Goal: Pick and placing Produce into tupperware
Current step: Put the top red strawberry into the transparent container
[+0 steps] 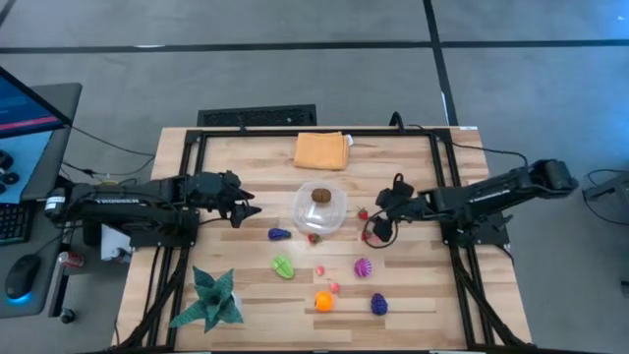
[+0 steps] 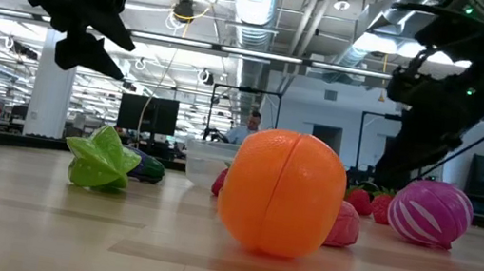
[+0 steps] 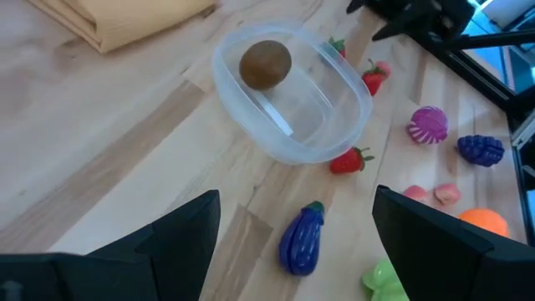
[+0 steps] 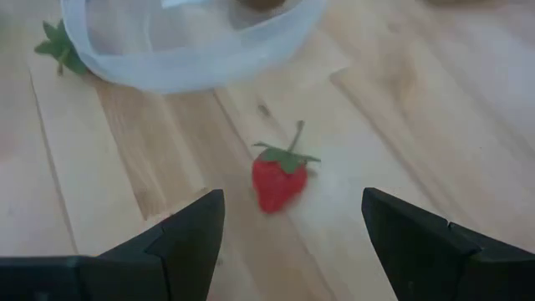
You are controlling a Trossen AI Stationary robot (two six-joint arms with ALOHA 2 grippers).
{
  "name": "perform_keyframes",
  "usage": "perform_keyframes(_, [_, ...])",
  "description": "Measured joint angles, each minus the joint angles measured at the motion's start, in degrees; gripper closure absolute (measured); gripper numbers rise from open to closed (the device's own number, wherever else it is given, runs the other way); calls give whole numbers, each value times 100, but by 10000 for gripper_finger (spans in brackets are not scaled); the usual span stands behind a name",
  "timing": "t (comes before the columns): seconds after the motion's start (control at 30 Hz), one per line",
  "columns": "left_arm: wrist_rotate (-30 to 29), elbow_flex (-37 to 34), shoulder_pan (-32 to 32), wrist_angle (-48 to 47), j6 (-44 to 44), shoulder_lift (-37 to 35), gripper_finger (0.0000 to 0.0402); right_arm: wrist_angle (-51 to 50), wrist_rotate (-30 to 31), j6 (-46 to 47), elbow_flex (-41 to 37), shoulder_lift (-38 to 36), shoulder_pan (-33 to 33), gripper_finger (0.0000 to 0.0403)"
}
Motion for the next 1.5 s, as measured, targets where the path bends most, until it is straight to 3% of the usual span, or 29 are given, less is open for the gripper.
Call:
perform_keyframes(0.53, [-64,0,0,-5,59,2,100,258,-140,313,494,1414,-13,97])
perform_keyframes(0.83, [-93,0,0,-4,59,2,100,369,-96,422,515,1585,-13,100])
perform_keyframes(1.07, [-158,2,0,-4,59,2,100,394,-42,458,515,1635,-182,128])
perform_keyframes(1.5, [-243,7,0,-5,89,4,100,577,-459,420,517,1856,-389,138])
